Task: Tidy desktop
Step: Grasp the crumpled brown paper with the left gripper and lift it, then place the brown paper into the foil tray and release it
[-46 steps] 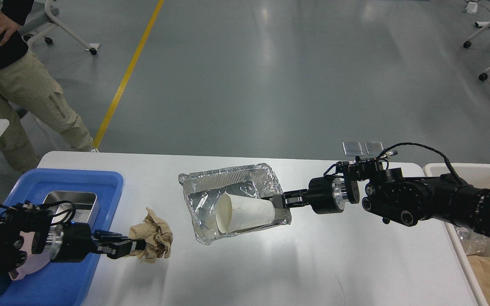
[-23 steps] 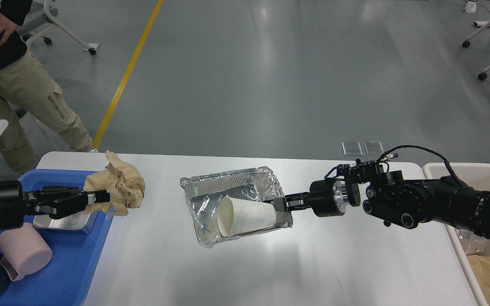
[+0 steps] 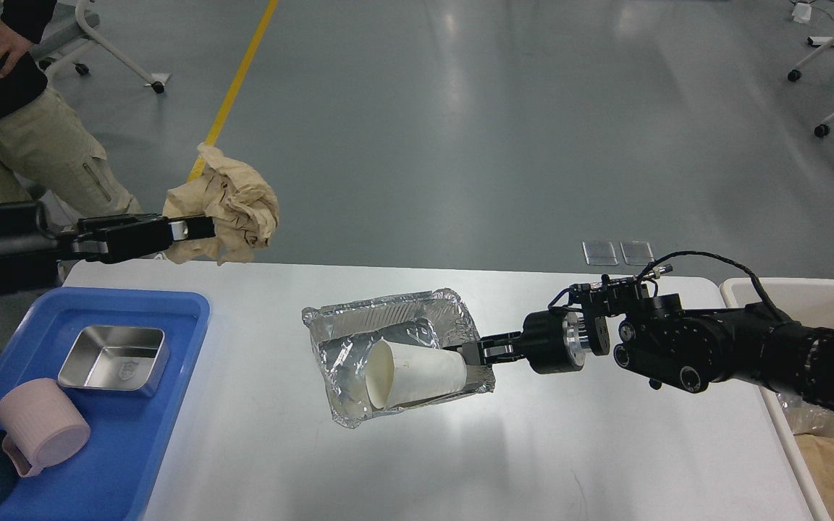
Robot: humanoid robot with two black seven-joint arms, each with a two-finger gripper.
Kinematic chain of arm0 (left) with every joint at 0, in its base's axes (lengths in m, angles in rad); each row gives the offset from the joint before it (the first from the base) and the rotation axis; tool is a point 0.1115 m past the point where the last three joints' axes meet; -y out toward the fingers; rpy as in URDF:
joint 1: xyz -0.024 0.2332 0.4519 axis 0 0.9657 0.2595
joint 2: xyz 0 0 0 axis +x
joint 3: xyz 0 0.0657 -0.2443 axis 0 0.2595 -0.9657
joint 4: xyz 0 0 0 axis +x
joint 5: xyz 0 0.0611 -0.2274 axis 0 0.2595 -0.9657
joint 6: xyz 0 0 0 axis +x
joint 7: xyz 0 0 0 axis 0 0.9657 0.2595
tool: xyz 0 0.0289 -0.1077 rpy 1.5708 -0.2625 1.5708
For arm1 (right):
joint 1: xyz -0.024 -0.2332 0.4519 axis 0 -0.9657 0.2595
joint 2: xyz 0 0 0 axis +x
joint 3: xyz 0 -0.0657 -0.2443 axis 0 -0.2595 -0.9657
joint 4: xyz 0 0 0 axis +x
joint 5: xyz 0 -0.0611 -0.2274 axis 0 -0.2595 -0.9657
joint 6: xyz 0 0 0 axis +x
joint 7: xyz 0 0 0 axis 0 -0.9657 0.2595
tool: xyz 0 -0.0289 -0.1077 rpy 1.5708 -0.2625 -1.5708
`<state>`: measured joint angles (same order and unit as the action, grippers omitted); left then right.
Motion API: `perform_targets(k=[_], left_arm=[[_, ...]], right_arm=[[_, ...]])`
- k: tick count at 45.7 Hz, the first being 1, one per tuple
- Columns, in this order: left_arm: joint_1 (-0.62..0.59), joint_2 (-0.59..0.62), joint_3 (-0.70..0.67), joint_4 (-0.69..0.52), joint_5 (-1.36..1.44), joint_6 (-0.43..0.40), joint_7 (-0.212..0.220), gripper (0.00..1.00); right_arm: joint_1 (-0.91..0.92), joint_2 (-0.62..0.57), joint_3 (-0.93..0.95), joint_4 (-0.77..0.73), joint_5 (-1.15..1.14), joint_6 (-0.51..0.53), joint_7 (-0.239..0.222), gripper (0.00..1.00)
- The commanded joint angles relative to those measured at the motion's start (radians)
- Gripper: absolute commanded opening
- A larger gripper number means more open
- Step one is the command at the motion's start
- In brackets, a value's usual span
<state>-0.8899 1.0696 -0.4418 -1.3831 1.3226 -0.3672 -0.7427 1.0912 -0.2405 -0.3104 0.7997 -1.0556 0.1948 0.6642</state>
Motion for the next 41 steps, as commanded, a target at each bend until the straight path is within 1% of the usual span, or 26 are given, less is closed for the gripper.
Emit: perform_targets(k=[1, 10, 16, 19, 25, 34, 41], left_arm=[[-0.046, -0.129, 0.003, 0.096, 0.053, -0.053, 0.014, 0.08], [-0.080, -0.306, 0.003, 0.226, 0.191, -0.114, 0.014, 0.09], [-0.092, -0.399, 0.005, 0.256, 0.217, -0.130, 0.014, 0.09], [-0.118, -0.444, 0.031, 0.263, 0.222, -0.134, 0.014, 0.09], [-0.153, -0.505, 0.093, 0.297, 0.219, -0.134, 0.013, 0.10], [-0.162, -0.597, 0.127, 0.345, 0.224, -0.136, 0.013, 0.10], [-0.159, -0.619, 0.167, 0.388, 0.225, -0.134, 0.013, 0.11]], right_arm=[[0.010, 0.003, 0.002, 0.004, 0.002, 0.000, 0.000, 0.00], [0.021, 0.012, 0.002, 0.004, 0.002, -0.002, 0.000, 0.00], [0.019, 0.012, 0.002, 0.004, 0.002, -0.002, 0.000, 0.00], [0.019, 0.012, 0.002, 0.004, 0.002, -0.002, 0.000, 0.00], [0.021, 0.012, 0.005, 0.004, 0.002, -0.002, 0.000, 0.00], [0.041, 0.018, 0.007, 0.004, 0.005, -0.002, 0.000, 0.00], [0.058, 0.018, 0.005, 0.006, 0.009, -0.002, 0.000, 0.00]])
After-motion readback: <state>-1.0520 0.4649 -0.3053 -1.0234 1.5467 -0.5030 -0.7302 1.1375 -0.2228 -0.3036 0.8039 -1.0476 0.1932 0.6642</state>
